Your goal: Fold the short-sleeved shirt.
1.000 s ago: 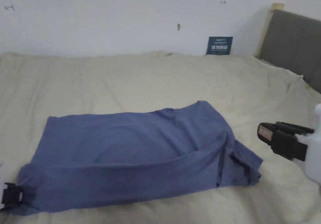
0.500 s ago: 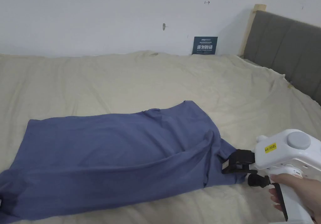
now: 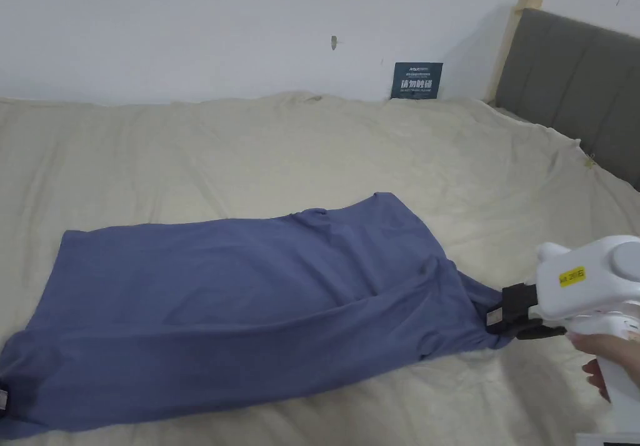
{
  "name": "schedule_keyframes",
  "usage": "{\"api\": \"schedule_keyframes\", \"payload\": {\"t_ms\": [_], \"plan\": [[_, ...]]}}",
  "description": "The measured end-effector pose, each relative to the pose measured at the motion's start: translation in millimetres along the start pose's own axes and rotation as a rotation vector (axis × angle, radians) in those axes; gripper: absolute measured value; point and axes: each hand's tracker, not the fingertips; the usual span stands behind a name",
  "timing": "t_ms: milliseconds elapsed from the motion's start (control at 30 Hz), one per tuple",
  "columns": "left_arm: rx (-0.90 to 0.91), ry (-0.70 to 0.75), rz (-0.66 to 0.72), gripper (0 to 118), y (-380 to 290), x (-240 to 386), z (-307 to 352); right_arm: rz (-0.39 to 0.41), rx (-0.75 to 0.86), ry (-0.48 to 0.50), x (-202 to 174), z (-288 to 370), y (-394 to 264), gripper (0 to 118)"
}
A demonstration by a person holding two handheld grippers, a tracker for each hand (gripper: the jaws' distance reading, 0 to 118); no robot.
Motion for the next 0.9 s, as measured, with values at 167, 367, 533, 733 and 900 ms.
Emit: {"api": "schedule_keyframes", "payload": {"t_ms": [167,367,533,733,900], "plan": [[0.031,-0.014,-0.013,5,0,-7,24,0.01,0.031,0.045,7,44,0,3],[0.044,-0.075,0.0,5,-23,-9,69,0.011,0.052,0.079,18,95,-24,3],[-0.014,-0.091,-0.01,5,-68,-7,83,0.03,-0.011,0.051,26,99,-65,3],[-0.057,-0.06,0.013,5,-107,-16,36,0.044,-0.076,-0.033,42,42,-98,3],[-0.014,0.001,0.037,42,-109,-24,44,0.043,0.002,-0.1,50,44,-108,57]]}}
